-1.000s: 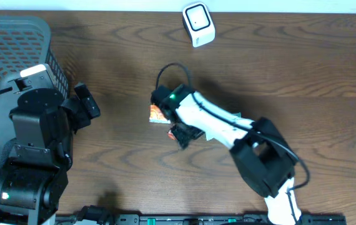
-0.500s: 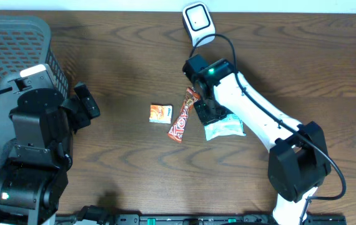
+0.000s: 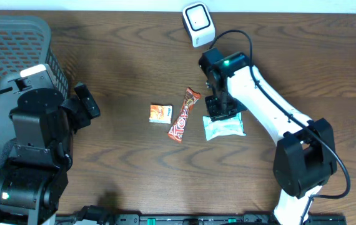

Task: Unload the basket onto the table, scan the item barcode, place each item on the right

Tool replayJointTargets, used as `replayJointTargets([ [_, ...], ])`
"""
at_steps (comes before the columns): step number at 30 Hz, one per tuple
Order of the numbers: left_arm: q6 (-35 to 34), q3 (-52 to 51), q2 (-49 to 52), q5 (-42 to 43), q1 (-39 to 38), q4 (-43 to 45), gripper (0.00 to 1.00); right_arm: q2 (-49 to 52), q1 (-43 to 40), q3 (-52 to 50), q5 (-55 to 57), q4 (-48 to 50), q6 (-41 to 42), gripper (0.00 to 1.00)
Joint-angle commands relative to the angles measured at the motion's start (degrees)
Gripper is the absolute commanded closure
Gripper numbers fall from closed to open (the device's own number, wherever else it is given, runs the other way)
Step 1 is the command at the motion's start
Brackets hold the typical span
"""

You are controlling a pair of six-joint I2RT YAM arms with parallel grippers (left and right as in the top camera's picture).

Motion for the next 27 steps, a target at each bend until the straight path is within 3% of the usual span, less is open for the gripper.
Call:
replayJointTargets([
  [1,0.96,0.37,-0.09,-0.57,0.26,-0.17,0.02,0.39,-0.98,-0.44,-2.21,-0.07,0.98,0.99],
  [5,0.96,0.37,-0.09,-0.57,0.26,-0.17,0.02,0.39,-0.48,-0.46,-0.92,0.66,-1.46,0.99],
  [16,0.96,0.37,-0.09,-0.57,0.26,-0.15,0.02,0.37,-3.21,-0.68,-0.98,0.7,1.2,0.99],
  [27,0.96,0.37,-0.09,-0.57,0.26,-0.17,0.02,0.37,-5.44,-9.22,-3.8,7.02,0.55,0.99],
])
